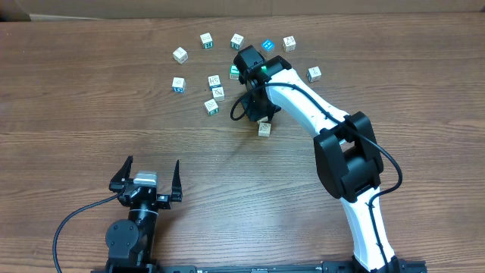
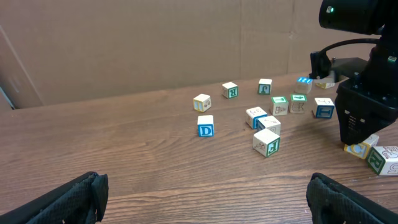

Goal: Form a circle
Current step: 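Lower the held block into the arc's gap with the right gripper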

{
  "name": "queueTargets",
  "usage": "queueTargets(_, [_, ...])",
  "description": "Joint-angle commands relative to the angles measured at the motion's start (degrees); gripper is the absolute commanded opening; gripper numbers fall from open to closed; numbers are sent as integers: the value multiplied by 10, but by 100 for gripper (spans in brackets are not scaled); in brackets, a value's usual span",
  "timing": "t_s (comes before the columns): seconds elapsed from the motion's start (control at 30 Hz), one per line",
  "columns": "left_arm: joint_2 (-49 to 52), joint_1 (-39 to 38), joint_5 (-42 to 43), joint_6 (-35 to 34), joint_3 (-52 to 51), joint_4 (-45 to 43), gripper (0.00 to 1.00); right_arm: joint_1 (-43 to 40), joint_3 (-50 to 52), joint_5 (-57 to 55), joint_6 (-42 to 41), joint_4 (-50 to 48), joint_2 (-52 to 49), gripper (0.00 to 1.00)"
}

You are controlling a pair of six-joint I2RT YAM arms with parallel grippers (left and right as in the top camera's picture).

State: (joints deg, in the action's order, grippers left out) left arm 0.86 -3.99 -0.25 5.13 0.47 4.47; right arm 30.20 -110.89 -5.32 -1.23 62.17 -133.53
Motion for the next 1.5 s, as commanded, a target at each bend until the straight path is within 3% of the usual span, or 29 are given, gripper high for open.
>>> queueTargets(0.0, [-6, 3, -2, 13, -2, 0, 99, 1, -12, -2, 33, -3, 14, 33])
queueTargets(1.17, [-6, 3, -2, 13, -2, 0, 99, 1, -12, 30, 50, -1, 14, 30])
queueTargets(1.47, [-6, 3, -2, 13, -2, 0, 99, 0, -12, 28, 145, -1, 14, 30])
